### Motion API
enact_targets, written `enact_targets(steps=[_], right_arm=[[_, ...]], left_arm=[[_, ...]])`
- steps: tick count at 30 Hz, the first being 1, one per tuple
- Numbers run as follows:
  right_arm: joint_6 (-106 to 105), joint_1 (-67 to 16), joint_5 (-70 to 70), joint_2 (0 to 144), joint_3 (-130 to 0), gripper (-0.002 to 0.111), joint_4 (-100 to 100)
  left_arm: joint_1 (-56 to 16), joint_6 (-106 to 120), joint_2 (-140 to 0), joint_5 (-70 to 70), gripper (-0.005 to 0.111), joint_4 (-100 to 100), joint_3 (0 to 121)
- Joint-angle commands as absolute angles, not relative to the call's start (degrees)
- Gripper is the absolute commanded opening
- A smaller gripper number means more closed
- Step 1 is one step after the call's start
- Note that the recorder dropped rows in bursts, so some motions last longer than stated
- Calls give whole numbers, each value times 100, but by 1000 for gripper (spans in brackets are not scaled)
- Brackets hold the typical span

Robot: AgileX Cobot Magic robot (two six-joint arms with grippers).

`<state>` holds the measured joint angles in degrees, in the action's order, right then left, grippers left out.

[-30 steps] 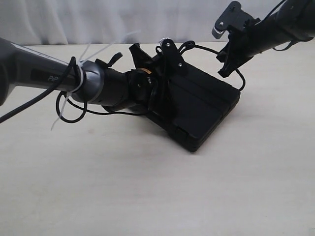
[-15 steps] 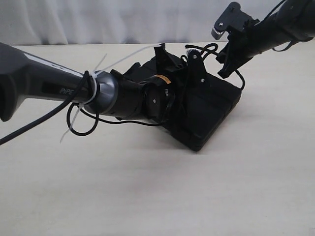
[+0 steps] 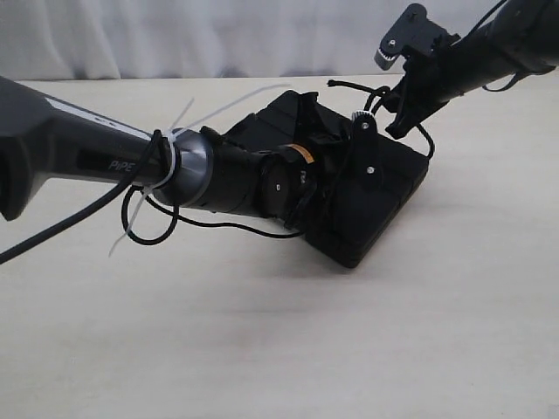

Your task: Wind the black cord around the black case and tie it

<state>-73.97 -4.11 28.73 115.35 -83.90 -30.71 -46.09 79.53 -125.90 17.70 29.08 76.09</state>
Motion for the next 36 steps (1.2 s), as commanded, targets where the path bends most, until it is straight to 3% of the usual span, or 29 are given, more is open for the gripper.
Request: enact_targets(steps=[1, 8, 12, 27, 32, 36], right_arm=[[-7381, -418, 2880, 11514, -8359, 4, -3124], [-7381, -418, 2880, 11514, -8359, 4, -3124], [-7381, -418, 2880, 11514, -8359, 4, -3124], [-7381, -418, 2877, 11514, -8359, 4, -3125], [-7525, -418, 2929, 11514, -8359, 4, -3125], [-7872, -418, 3008, 11514, -8359, 4, -3125]], left_arm=[[-4634, 7755, -12555, 1989, 7, 2805, 7608], [-4634, 7755, -12555, 2298, 50, 3043, 7608], [-4634, 7768, -12494, 2270, 62, 3298, 7608], [-4556, 8322, -11849, 2895, 62, 5071, 7597], [-4282, 8544, -11905, 1949, 62, 2690, 7608], [-4004, 8544, -12188, 2361, 62, 655, 7608]])
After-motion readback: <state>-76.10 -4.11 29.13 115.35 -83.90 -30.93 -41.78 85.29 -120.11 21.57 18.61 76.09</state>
